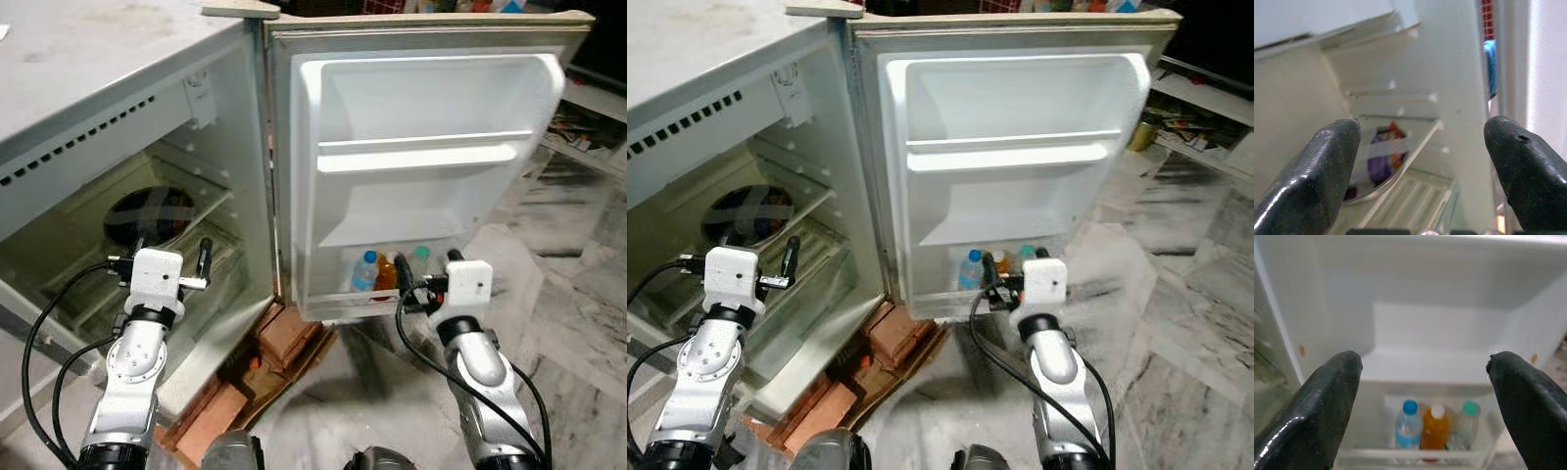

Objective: Restocking fridge

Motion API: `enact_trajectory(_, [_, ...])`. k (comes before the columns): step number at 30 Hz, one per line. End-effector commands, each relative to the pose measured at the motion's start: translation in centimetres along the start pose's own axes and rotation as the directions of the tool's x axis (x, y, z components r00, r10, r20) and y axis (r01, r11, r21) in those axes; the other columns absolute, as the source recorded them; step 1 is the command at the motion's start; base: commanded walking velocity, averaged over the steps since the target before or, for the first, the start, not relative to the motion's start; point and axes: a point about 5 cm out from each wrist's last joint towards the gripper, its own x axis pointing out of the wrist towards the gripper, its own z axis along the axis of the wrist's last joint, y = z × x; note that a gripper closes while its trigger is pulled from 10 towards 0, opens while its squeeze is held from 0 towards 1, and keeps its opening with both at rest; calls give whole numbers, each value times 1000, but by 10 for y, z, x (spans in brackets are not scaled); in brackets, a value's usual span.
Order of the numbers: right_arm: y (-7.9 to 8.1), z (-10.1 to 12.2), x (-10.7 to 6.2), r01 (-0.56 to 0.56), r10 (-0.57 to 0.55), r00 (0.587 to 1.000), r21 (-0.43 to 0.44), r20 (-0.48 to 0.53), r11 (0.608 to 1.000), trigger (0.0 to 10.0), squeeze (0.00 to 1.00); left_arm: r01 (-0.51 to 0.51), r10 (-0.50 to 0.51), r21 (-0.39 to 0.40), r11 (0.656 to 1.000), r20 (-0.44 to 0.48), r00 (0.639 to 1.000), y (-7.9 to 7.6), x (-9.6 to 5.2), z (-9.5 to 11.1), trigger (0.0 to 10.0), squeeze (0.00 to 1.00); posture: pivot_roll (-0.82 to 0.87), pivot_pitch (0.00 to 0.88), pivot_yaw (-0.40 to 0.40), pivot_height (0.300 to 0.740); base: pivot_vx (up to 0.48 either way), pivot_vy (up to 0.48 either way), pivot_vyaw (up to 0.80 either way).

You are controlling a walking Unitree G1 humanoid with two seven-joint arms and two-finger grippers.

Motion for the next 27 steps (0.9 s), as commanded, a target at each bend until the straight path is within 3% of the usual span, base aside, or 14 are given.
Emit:
enact_trajectory(1, [-2, 4, 2, -24, 23, 1000, -29, -4, 999, 10000, 0, 2, -3, -5, 1000, -11, 1000, -3, 0, -2, 10000, 0, 47, 0, -4, 740, 0, -424, 0])
enact_trajectory(9, [-2, 10, -4, -144, 143, 989, -77, -20, 986, 10000, 0, 35, -35, -3, 999, -43, 998, -7, -6, -9, 10000, 0, 40, 0, -2, 740, 0, -480, 0])
enact_trajectory(16, [7, 7, 2, -33, 34, 999, 54, -10, 998, 10000, 0, -16, 16, 5, 1000, -44, 999, 1, -4, -10, 10000, 0, 69, 0, -28, 740, 0, -480, 0])
enact_trajectory(17, [10, 10, 1, -17, 17, 1000, 29, 16, 999, 10000, 0, -34, 34, 3, 999, -43, 999, 4, -4, -10, 10000, 0, 75, 0, -29, 740, 0, -480, 0])
enact_trajectory(19, [8, 8, -6, 10, -10, 1000, 42, 13, 999, 10000, 0, -44, 44, 5, 999, -43, 998, 6, -5, -9, 10000, 0, 78, 0, -28, 740, 0, -480, 0])
enact_trajectory(25, [-24, -14, -45, 50, -52, 996, -22, -70, 998, 10000, 0, -22, 23, 16, 1000, -58, 998, 7, -10, -13, 10000, 0, 51, 0, -15, 740, 0, -480, 0])
enact_trajectory(27, [-28, -16, -49, 42, -44, 996, -36, -81, 998, 10000, 0, -17, 18, 18, 1000, -56, 998, 7, -10, -13, 10000, 0, 49, 0, -13, 740, 0, -480, 0])
